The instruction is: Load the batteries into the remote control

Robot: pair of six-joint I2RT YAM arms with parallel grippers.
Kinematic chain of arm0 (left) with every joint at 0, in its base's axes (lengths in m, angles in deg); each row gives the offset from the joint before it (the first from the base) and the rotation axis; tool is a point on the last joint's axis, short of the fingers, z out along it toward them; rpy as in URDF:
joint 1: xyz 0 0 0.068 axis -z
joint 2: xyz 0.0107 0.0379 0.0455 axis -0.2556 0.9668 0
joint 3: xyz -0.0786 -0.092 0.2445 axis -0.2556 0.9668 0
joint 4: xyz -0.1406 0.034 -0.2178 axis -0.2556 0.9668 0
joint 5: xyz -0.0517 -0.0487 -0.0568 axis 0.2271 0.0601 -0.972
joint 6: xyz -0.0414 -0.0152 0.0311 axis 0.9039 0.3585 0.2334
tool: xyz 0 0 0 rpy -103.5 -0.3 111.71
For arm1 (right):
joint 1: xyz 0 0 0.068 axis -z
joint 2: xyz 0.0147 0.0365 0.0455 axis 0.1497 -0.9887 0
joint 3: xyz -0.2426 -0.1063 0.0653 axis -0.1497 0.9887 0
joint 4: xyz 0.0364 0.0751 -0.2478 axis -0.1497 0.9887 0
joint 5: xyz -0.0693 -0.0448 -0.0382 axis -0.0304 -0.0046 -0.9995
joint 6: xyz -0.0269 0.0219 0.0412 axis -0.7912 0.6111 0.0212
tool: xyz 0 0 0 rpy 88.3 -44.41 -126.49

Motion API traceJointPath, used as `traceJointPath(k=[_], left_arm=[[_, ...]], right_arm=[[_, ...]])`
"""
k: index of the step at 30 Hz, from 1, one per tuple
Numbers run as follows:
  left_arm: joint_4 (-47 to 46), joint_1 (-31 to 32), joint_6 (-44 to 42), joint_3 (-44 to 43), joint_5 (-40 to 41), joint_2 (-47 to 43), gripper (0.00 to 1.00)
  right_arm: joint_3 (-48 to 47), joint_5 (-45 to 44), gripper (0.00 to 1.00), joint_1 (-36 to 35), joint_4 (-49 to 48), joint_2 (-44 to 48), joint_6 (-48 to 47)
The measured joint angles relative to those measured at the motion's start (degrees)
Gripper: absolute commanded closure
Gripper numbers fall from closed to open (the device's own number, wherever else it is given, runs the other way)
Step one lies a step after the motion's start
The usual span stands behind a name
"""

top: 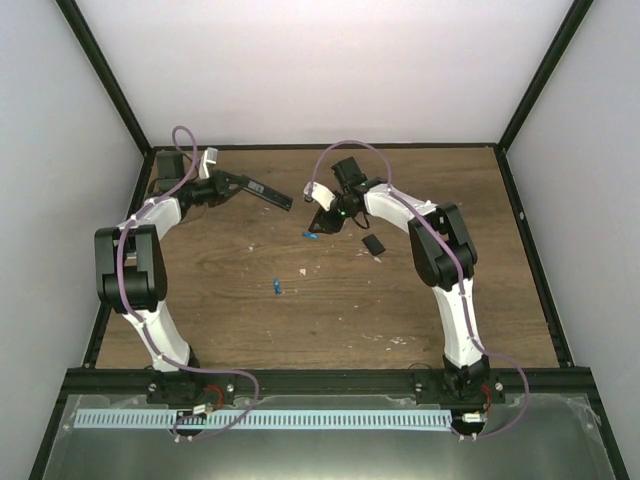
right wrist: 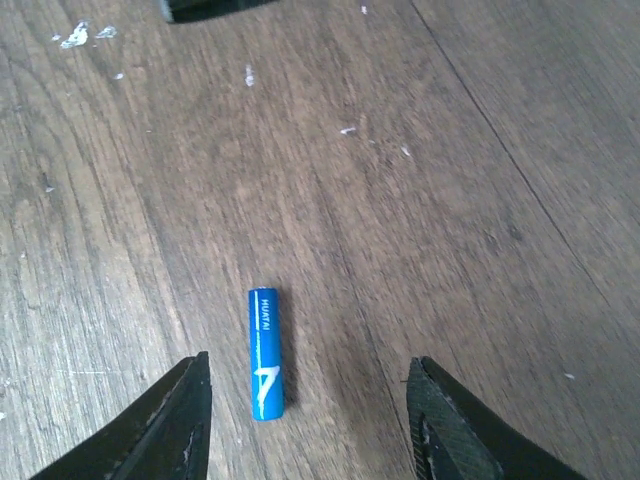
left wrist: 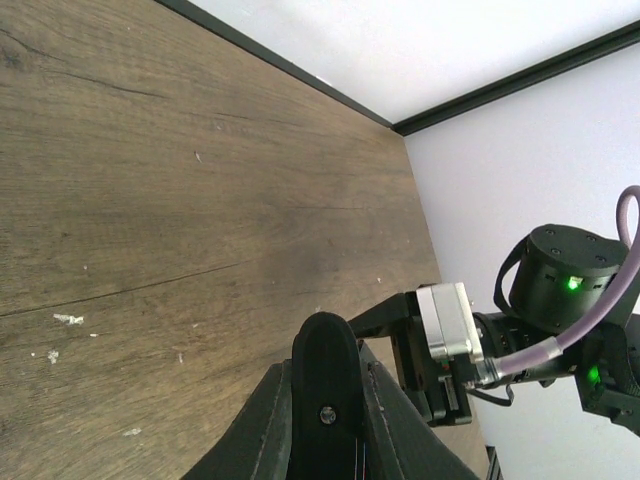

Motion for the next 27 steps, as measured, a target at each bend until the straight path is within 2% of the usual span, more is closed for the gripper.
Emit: traceJointPath(k=[18, 27], left_arm=[[0.4, -0.3, -0.2, -0.3, -0.1, 0.6, 0.98], [0.4, -0.6, -0.3, -0.8, -0.2, 0.8, 0.98]], right_arm=[[-2.0, 0.8, 0.66, -3.3, -2.3, -4.0, -1.9], [-2.7, 0.4, 0.67, -3.3, -2.2, -5.1, -2.1]])
